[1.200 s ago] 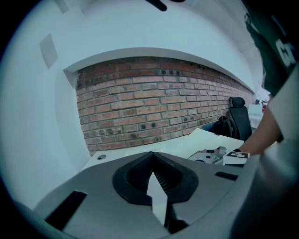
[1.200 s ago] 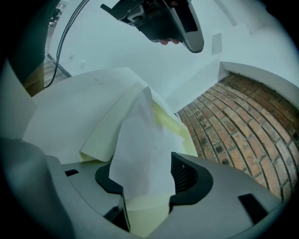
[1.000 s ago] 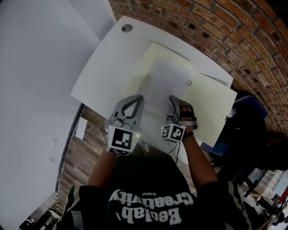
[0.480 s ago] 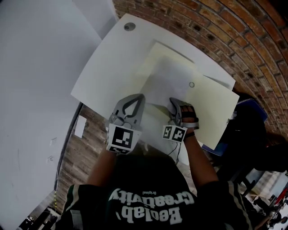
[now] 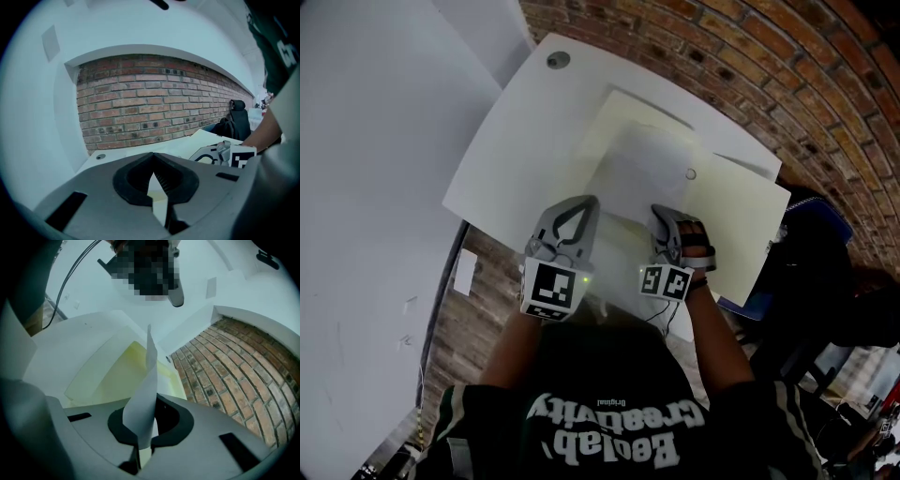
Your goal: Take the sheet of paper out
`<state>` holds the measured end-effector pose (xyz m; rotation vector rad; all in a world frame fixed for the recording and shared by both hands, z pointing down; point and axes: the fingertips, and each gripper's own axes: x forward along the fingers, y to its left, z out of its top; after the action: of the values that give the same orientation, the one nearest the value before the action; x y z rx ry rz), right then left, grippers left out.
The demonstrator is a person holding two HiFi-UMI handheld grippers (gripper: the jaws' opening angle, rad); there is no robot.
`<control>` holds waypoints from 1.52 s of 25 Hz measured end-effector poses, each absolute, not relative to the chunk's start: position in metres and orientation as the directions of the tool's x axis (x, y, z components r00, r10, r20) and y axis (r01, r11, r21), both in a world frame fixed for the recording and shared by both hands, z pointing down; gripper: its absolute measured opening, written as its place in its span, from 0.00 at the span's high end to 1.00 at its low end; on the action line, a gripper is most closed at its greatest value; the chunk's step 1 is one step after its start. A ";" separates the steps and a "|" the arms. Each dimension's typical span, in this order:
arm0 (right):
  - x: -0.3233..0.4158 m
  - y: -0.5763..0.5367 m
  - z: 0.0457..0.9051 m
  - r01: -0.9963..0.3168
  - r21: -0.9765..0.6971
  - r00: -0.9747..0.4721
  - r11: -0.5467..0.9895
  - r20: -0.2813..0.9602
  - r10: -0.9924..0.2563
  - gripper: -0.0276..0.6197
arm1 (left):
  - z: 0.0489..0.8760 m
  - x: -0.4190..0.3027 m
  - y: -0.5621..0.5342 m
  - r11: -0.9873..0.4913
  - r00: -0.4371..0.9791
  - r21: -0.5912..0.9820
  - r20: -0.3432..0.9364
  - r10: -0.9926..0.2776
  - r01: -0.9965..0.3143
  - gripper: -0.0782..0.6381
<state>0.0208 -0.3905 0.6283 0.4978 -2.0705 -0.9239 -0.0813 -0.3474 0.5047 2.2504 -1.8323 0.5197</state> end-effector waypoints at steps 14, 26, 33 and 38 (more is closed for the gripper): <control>0.052 -0.385 0.564 -0.210 0.685 -0.616 0.698 0.461 -0.639 0.97 | 0.477 -0.050 -0.342 -0.240 0.192 -0.108 0.333 -0.923 -0.965 0.89; 0.086 -0.381 0.492 -0.484 0.457 -0.642 0.747 0.395 -0.657 0.97 | 0.443 -0.019 -0.338 -0.237 0.190 -0.154 0.270 -0.944 -0.959 0.89; 0.105 -0.373 0.462 -0.581 0.327 -0.662 0.746 0.343 -0.666 0.97 | 0.423 -0.003 -0.334 -0.222 0.178 -0.184 0.229 -0.957 -0.958 0.89; 0.114 -0.369 0.445 -0.639 0.208 -0.676 0.740 0.305 -0.670 0.97 | 0.410 0.007 -0.330 -0.228 0.184 -0.207 0.213 -0.960 -0.951 0.89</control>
<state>0.1136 -0.3688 0.4449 1.0098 -2.5794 -0.1186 0.0069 -0.3304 0.4097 2.4374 -1.9683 0.4744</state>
